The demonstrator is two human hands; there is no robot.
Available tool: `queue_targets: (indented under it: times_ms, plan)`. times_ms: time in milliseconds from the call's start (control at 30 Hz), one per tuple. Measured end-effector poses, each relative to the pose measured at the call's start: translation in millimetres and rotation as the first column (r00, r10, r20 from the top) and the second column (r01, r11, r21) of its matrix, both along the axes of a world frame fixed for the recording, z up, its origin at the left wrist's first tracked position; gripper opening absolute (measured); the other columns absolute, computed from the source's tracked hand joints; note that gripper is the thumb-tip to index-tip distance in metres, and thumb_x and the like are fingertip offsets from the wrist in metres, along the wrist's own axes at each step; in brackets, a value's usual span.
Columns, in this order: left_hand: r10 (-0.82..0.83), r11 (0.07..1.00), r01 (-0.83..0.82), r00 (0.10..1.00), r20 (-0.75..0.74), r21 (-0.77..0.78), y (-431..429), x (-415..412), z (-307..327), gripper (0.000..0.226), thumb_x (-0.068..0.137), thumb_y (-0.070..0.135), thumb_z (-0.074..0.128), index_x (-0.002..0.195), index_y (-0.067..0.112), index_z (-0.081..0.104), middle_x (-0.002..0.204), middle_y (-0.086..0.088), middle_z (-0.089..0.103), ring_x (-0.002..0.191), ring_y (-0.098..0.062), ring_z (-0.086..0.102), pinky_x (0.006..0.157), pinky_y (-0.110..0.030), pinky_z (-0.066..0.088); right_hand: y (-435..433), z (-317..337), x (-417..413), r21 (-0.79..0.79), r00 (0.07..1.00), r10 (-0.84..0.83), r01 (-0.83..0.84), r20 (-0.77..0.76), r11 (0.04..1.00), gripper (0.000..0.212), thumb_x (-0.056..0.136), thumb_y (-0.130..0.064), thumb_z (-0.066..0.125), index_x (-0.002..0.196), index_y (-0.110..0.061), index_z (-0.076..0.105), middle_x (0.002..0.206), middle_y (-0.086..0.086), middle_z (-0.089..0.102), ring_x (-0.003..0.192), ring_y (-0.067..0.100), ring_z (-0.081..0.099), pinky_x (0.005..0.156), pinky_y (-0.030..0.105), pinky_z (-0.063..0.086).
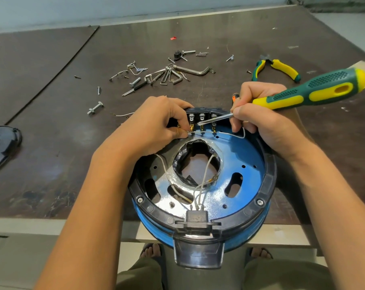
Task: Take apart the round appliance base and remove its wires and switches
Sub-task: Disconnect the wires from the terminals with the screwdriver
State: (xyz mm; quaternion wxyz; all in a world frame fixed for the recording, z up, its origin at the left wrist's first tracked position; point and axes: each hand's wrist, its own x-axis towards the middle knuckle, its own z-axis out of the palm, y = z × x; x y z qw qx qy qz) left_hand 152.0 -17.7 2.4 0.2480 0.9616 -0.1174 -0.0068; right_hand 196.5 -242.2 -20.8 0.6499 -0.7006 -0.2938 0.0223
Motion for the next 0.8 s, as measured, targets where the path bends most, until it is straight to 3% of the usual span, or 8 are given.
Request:
queue_targets:
  times_ms: [100, 333, 500, 633, 800]
  plan:
    - [0.001, 1.0, -0.001, 1.0, -0.003, 0.003, 0.1, -0.1, 0.7, 0.013, 0.081, 0.006, 0.078, 0.085, 0.019, 0.079, 0.131, 0.012, 0.061, 0.112, -0.011, 0.06, 0.103, -0.035, 0.045, -0.2, -0.2, 0.5, -0.017, 1.0, -0.013, 0.013, 0.017, 1.0, 0.02, 0.079, -0.002, 0.057, 0.063, -0.014, 0.053, 0.05, -0.001, 0.06, 0.053, 0.019, 0.053, 0.058, 0.038, 0.041]
    - [-0.007, 1.0, 0.007, 1.0, -0.005, 0.028, -1.2, -0.2, 1.7, 0.015, 0.081, 0.006, 0.078, 0.086, 0.02, 0.079, 0.132, 0.012, 0.061, 0.112, -0.01, 0.059, 0.102, -0.032, 0.045, -0.4, 1.2, 1.5, -0.044, 1.0, 0.021, -0.02, 0.008, 0.999, 0.026, 0.078, -0.006, 0.059, 0.059, -0.023, 0.056, 0.055, 0.003, 0.063, 0.052, 0.01, 0.055, 0.055, 0.023, 0.043]
    - [0.005, 0.999, -0.005, 1.0, 0.006, 0.05, -0.8, -0.1, 2.6, 0.015, 0.081, 0.007, 0.078, 0.086, 0.021, 0.079, 0.131, 0.014, 0.061, 0.113, -0.009, 0.058, 0.102, -0.031, 0.045, -1.0, -0.6, 2.0, -0.071, 0.999, 0.026, -0.023, 0.038, 0.997, 0.029, 0.081, -0.007, 0.059, 0.059, -0.025, 0.056, 0.052, -0.006, 0.061, 0.058, 0.019, 0.059, 0.069, 0.042, 0.051]
    - [0.038, 0.999, -0.039, 0.999, 0.015, 0.036, -1.6, -1.0, 3.8, 0.013, 0.08, 0.009, 0.079, 0.086, 0.02, 0.079, 0.133, 0.013, 0.059, 0.117, -0.009, 0.056, 0.103, -0.031, 0.045, -1.8, -0.1, 2.8, -0.046, 1.0, 0.028, -0.028, 0.014, 0.999, 0.027, 0.08, -0.007, 0.059, 0.059, -0.024, 0.056, 0.051, -0.003, 0.061, 0.055, 0.018, 0.057, 0.057, 0.027, 0.045]
    - [0.072, 0.996, -0.074, 0.996, 0.05, 0.051, -2.5, -2.9, 3.0, 0.012, 0.077, 0.016, 0.083, 0.087, 0.02, 0.077, 0.138, 0.005, 0.053, 0.126, -0.013, 0.05, 0.102, -0.032, 0.043, -3.9, 1.4, 1.7, -0.053, 0.999, 0.02, -0.018, 0.036, 0.998, 0.022, 0.08, -0.005, 0.06, 0.063, -0.018, 0.057, 0.059, 0.008, 0.066, 0.051, 0.006, 0.055, 0.055, 0.018, 0.043]
